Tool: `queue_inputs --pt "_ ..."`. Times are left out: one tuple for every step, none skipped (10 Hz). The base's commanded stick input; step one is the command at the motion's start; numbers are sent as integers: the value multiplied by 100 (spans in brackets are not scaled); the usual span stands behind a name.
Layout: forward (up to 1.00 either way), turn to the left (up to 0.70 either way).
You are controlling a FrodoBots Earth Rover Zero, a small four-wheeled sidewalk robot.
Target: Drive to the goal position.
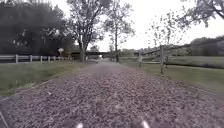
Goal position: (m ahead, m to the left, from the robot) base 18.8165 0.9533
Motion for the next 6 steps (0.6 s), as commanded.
queue_inputs --pt "70 0" --pt "70 0" --pt "70 0" --pt "70 0" --pt "70 0" --pt "70 0"
